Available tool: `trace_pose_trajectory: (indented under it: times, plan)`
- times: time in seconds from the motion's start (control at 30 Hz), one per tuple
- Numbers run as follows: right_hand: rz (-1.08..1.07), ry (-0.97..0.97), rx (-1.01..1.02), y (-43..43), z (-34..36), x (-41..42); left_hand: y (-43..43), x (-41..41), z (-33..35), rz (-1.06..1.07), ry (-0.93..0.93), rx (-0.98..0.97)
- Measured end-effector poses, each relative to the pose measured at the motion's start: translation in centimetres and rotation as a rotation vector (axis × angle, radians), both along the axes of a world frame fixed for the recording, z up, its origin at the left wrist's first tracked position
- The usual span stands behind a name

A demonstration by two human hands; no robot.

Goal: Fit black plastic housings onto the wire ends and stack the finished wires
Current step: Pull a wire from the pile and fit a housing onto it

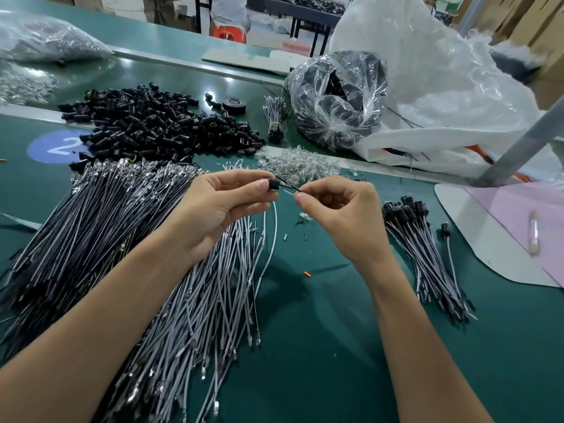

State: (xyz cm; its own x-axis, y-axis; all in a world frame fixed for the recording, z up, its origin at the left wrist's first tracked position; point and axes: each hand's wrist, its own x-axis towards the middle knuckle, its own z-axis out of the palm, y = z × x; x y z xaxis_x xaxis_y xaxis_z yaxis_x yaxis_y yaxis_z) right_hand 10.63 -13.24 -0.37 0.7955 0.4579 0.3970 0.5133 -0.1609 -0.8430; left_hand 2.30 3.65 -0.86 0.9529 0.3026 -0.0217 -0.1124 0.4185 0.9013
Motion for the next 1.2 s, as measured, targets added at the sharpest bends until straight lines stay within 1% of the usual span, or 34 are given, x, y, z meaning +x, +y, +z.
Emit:
trace_pose_trajectory:
  times: [0.33, 0.53, 0.8, 0.87, 0.97, 1.07, 1.2]
  plan:
    - [0.000, 0.008, 0.041, 0.0, 0.0, 0.1, -0.1, 0.0, -0.2, 0.003, -0.011, 0.090]
    - [0.015, -0.031, 0.033, 0.6, -0.3, -0.5, -0.5, 0.0, -0.3, -0.022, -0.025, 0.129]
    - [-0.026, -0.004, 0.137, 0.9, -0.3, -1.2, -0.7, -0.1, -0.4, -0.024, -0.052, 0.208]
    - [-0.037, 0.000, 0.158, 1.1, -0.4, -1.5, -0.9, 0.0, -0.5, -0.025, -0.048, 0.181]
    - [-0.054, -0.027, 0.155, 1.3, -0.5, -1.7, -1.1, 0.1, -0.5, -0.026, -0.034, 0.038]
    - [-0.031, 0.000, 0.164, 1.3, -0.5, -1.7, -1.1, 0.1, -0.5, 0.016, -0.016, -0.064]
    - [-0.022, -0.029, 0.141, 1.4, -0.6, -1.7, -1.0, -0.1, -0.4, 0.021, -0.027, -0.040]
